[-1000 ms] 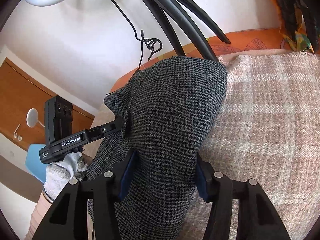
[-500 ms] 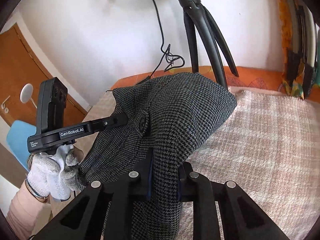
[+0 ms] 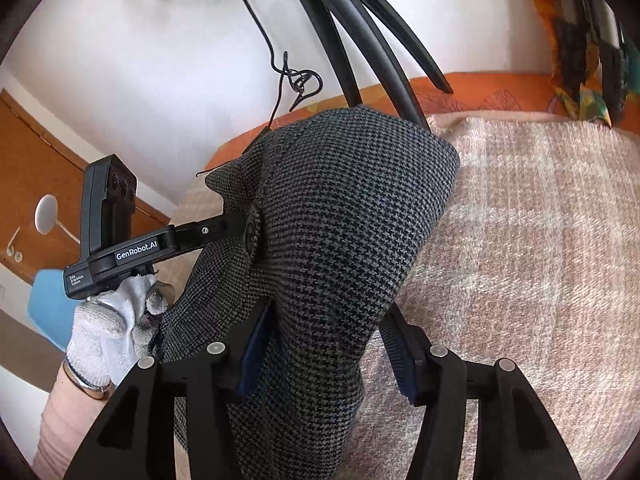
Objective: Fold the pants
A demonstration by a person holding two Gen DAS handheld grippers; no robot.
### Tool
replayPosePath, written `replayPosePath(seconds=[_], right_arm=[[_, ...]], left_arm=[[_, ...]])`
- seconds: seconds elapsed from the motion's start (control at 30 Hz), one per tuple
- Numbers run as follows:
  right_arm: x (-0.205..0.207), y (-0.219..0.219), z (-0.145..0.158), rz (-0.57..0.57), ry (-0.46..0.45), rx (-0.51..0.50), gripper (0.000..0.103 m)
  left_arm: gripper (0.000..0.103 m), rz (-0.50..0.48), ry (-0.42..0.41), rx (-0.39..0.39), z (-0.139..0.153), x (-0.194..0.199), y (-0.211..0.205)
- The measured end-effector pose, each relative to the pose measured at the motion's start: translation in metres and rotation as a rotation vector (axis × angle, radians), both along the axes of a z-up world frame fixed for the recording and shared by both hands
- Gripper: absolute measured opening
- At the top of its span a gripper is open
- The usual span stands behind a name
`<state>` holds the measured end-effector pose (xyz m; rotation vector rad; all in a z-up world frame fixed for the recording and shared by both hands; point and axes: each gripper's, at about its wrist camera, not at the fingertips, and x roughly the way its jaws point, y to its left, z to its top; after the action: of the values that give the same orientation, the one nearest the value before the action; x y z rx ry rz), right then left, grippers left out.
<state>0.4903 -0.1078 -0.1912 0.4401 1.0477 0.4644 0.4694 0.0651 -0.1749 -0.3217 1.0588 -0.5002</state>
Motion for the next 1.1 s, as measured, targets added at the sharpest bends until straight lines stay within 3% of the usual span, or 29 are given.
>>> replayPosePath(seconds=[0.07, 0.1, 0.13, 0.27, 0.63, 0.83, 1.1], right_arm=[[0.005, -0.002, -0.003, -0.005, -0.018, 0.030, 0.051], [0.007, 0.000, -0.004, 0.000, -0.022, 0.036, 0.035], [0.010, 0.005, -0.005, 0.017, -0.020, 0.048, 0.030], [-0.005, 0.029, 0.017, 0.051, -0.113, -0.088, 0.016], [-0.052, 0.042, 0.087, 0.119, -0.290, -0.237, 0.014], [-0.088, 0.016, 0.126, 0.110, -0.360, -0.264, 0.014], [-0.127, -0.053, 0.170, 0.053, -0.411, -0.300, 0.013]], left_arm=[[0.035, -0.023, 0.011, -0.030, -0.003, 0.001, -0.002], [0.029, -0.020, -0.002, -0.025, -0.002, 0.000, -0.004], [0.028, -0.021, -0.019, -0.014, 0.001, -0.003, -0.006], [0.019, 0.001, -0.084, -0.014, 0.014, -0.017, -0.004], [0.017, 0.015, -0.250, -0.035, 0.079, -0.073, -0.009], [0.015, -0.025, -0.314, -0.057, 0.115, -0.103, -0.031], [0.012, -0.112, -0.391, -0.098, 0.151, -0.124, -0.102]])
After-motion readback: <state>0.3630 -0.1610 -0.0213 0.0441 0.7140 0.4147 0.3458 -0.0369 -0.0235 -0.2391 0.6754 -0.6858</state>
